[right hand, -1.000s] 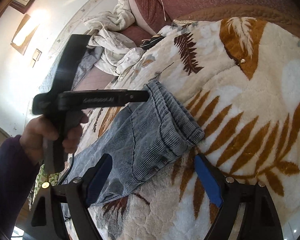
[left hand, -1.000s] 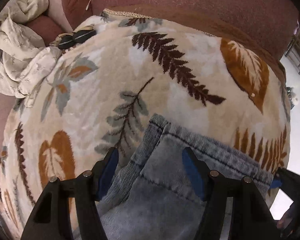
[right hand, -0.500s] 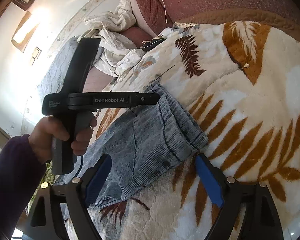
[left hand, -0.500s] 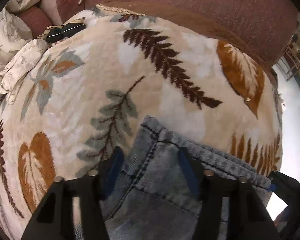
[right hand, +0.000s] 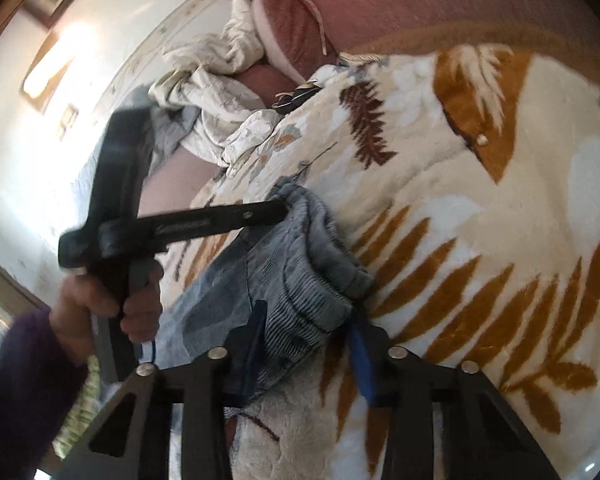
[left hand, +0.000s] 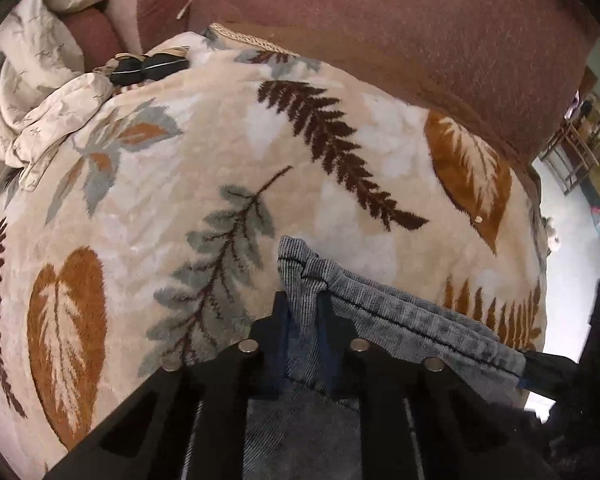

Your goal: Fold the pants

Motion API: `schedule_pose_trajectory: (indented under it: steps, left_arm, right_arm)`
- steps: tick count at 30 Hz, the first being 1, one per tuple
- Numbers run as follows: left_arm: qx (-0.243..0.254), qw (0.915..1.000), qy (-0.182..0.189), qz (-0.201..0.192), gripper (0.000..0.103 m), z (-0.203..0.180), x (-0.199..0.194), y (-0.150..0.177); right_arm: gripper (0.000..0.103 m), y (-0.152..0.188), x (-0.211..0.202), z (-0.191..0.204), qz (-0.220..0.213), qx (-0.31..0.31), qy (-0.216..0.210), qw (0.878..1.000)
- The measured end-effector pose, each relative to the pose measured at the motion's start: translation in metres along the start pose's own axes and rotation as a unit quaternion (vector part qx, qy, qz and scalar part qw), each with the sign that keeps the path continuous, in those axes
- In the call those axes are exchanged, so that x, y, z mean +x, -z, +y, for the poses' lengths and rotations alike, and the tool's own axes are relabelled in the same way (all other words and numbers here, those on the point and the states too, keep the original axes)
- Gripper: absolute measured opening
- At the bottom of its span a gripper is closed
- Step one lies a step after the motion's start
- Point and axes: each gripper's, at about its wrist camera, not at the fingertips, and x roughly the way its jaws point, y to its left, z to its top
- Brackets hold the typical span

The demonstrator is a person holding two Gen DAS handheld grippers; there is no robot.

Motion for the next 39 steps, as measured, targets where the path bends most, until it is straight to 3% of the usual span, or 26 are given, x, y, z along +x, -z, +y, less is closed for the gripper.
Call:
schedule_pose_trajectory:
  steps: [6,18,25,28,29,36,39]
  left_arm:
    - [-0.015,0.9993,0.013,-0.033,0.011,0.001,-0.024,0.003]
    - [-0.044,0.9918,0.039,-0.113,0.011,0.031,-0.104,0.036]
    - [-0.080,0.9854,0.035,-0.146,0.011,0.067,-0.149,0.097]
    - [-0.121,0.9810,0.029,-0.149,0.011,0.095,-0.160,0.138]
    - [-0.131,0.9796,0.027,-0.150,0.006,0.102,-0.161,0.147]
    - [-0.222,0.9654,-0.011,-0.135,0.005,0.156,-0.169,0.220]
    - [-0.251,0.9597,0.007,-0.126,0.005,0.160,-0.171,0.237]
  right_arm:
    - [0.037,0.003,-0.005,0.019,-0.008,-0.033,-0.011,0.999]
    - [0.037,0.025,-0.019,0.101,-0.010,-0.128,-0.036,0.991]
    - [0.037,0.061,-0.010,0.155,0.032,-0.184,-0.049,0.981]
    - [0.037,0.081,-0.002,0.174,0.055,-0.206,-0.056,0.975]
    - [0.037,0.086,0.001,0.180,0.063,-0.211,-0.058,0.974]
    - [0.037,0.131,0.023,0.219,0.146,-0.252,-0.082,0.953]
    - [0.038,0.133,0.019,0.226,0.152,-0.261,-0.085,0.950]
